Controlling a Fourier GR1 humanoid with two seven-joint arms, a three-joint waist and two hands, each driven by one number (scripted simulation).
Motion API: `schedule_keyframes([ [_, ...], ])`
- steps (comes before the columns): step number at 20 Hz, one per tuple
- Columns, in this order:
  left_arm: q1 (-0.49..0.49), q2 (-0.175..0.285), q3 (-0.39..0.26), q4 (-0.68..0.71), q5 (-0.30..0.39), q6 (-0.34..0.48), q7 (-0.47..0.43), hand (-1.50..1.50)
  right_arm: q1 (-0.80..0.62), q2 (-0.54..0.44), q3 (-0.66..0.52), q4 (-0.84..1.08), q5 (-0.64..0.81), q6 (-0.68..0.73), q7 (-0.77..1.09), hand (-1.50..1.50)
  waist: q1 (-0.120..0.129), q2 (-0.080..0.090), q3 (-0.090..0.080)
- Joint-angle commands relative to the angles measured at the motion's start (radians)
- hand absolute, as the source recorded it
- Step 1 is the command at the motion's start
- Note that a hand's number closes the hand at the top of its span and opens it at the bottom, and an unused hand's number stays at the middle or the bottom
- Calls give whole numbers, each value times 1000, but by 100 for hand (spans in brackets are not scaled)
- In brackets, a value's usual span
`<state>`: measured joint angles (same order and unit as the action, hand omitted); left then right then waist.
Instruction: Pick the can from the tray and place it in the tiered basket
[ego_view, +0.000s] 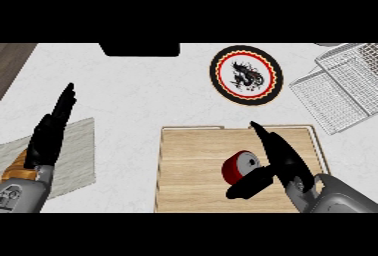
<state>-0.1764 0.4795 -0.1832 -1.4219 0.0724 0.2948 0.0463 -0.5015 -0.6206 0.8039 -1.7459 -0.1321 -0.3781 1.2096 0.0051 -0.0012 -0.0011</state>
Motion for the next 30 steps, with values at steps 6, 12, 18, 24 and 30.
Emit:
schedule_keyframes([
  [6,3,-46,-12,-22,-30,1,33,0,50,131,75,69,-33,75,41,150,-1,1,1],
  [12,-3,-16,60,-6,-16,-41,27,0,-58,84,33,104,24,164,54,150,-2,1,1],
  [18,38,-56,57,-27,-57,-53,15,0,13,111,-39,4,89,172,9,150,-5,0,1],
  [24,18,-56,43,6,-60,-21,11,0,27,-128,284,-173,291,319,-478,150,-18,-6,3],
  [30,61,-15,98,-33,-36,-45,-4,0,198,-339,55,-390,280,95,-677,150,-35,-6,3],
])
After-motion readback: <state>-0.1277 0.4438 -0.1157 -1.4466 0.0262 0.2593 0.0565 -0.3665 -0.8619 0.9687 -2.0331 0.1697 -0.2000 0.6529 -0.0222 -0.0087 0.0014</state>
